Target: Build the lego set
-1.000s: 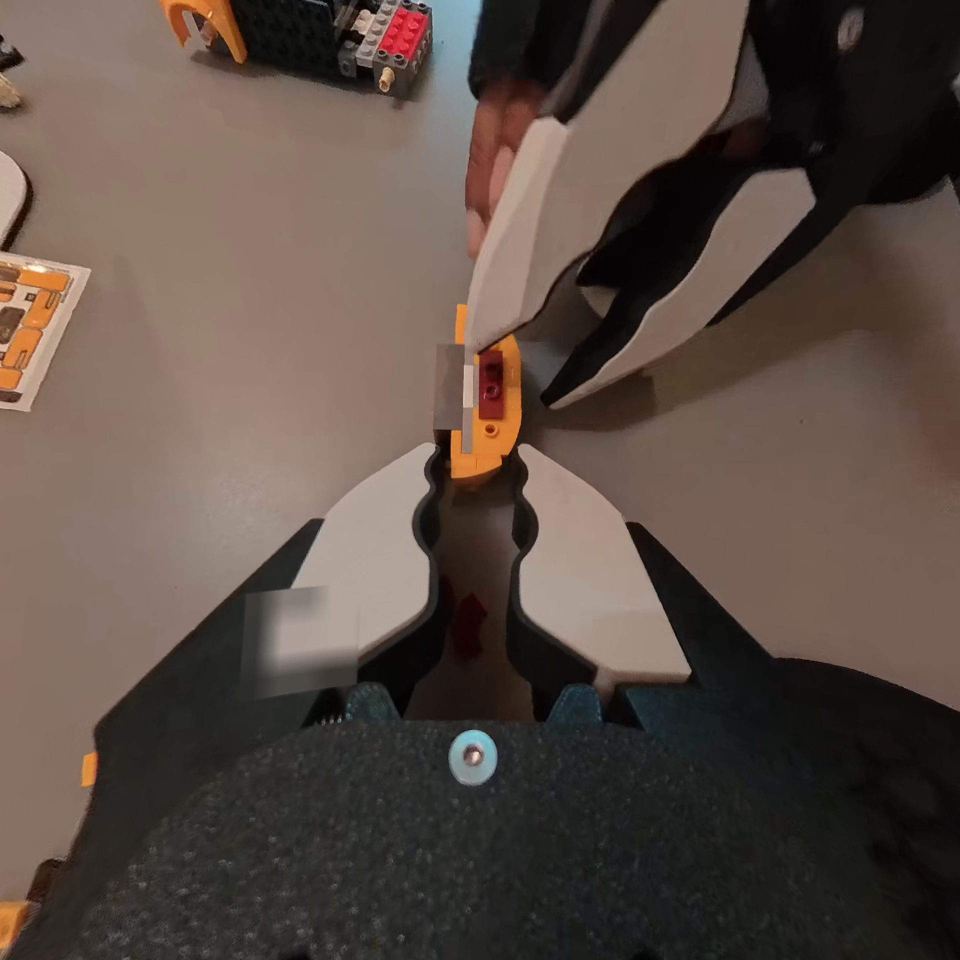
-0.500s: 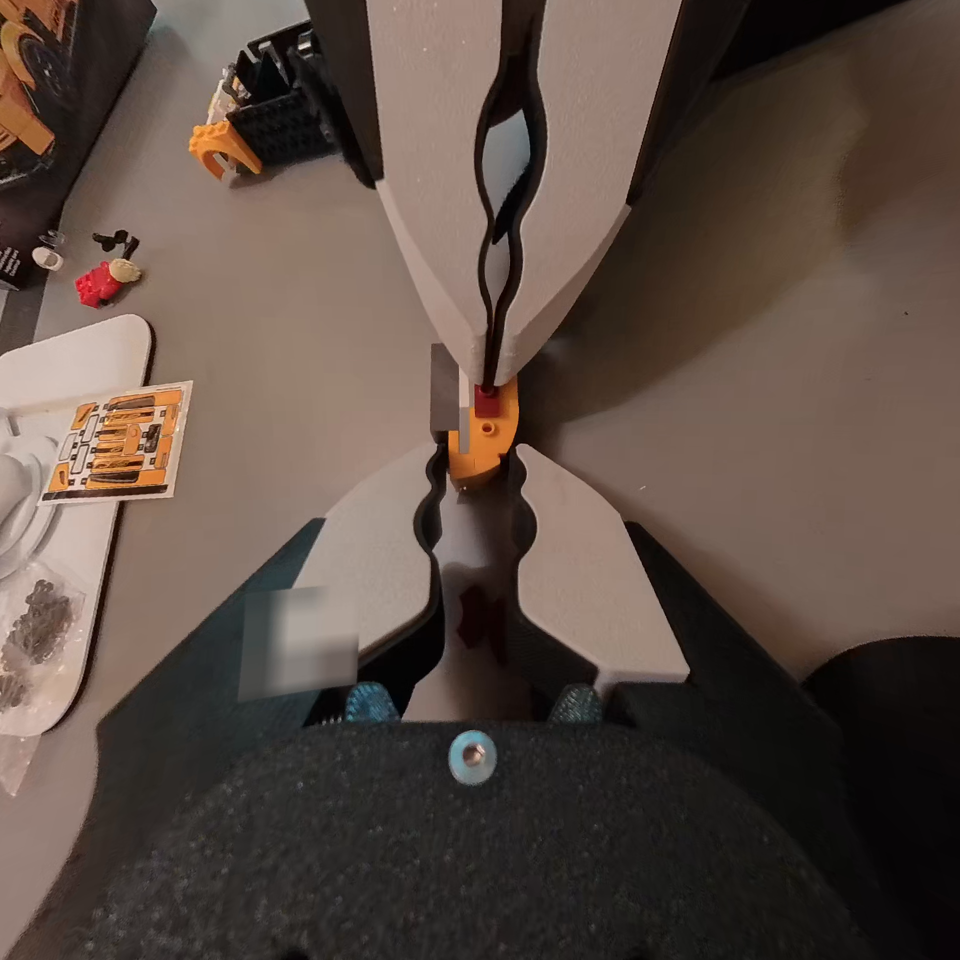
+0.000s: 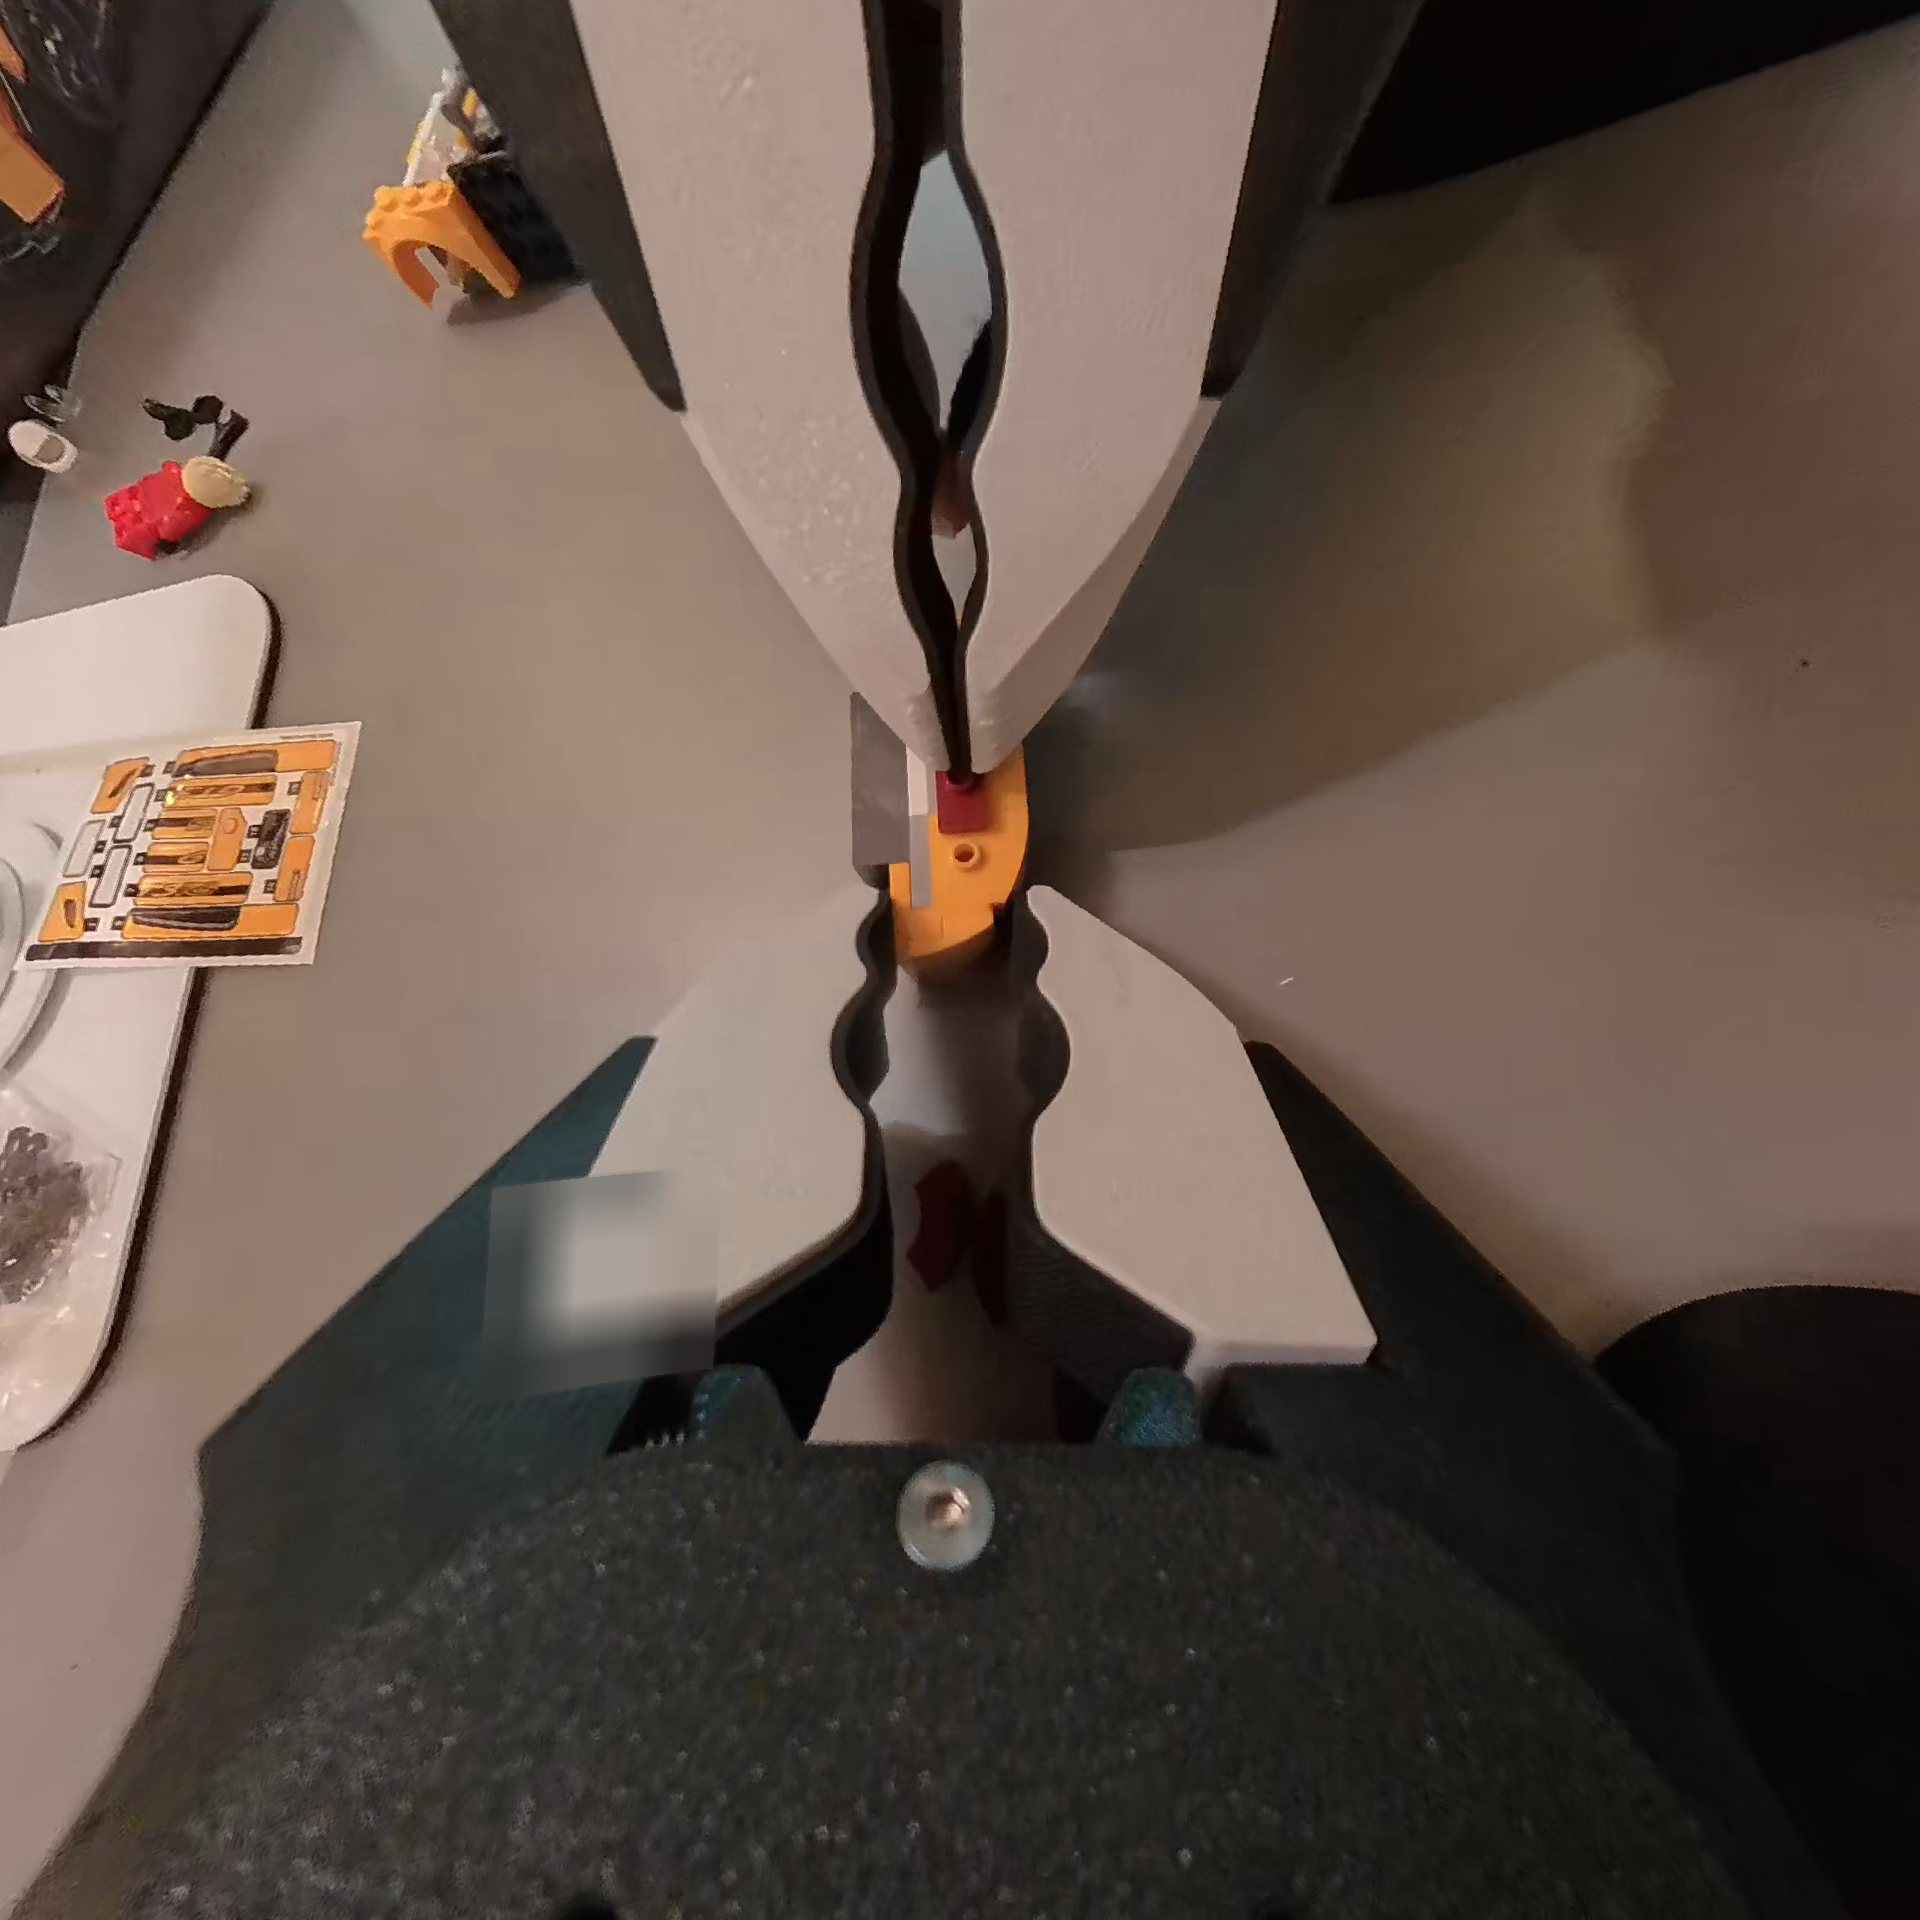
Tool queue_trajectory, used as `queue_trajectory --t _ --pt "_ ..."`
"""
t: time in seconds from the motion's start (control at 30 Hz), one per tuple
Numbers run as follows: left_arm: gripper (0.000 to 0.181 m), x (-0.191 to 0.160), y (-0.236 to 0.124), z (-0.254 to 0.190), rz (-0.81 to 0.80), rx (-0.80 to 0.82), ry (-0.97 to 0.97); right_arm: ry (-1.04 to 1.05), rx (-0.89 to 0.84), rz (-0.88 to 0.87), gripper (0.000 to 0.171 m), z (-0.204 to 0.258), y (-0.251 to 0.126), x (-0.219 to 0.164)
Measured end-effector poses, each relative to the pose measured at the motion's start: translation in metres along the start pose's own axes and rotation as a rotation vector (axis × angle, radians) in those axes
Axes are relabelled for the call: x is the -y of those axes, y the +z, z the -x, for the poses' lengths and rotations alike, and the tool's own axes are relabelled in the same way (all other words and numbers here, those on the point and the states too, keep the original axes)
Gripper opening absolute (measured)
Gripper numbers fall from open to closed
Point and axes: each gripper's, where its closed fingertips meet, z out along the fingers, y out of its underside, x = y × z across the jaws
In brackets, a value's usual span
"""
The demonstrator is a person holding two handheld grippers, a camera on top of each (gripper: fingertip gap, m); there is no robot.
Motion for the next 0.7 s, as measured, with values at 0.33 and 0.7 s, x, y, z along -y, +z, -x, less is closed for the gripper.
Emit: queue_trajectory --t 0.33,0.7 --pt "0.021 -0.001 0.000 -0.001 -0.019 -0.037 -0.076 0.114 -0.012 -0.157 0.010 -0.002 -0.010 0.002" --pt "0.026 -0.030 -0.036 0.001 0.105 -0.047 -0.128 0.110 -0.199 -0.384 0.027 -0.028 -0.030 -0.003"
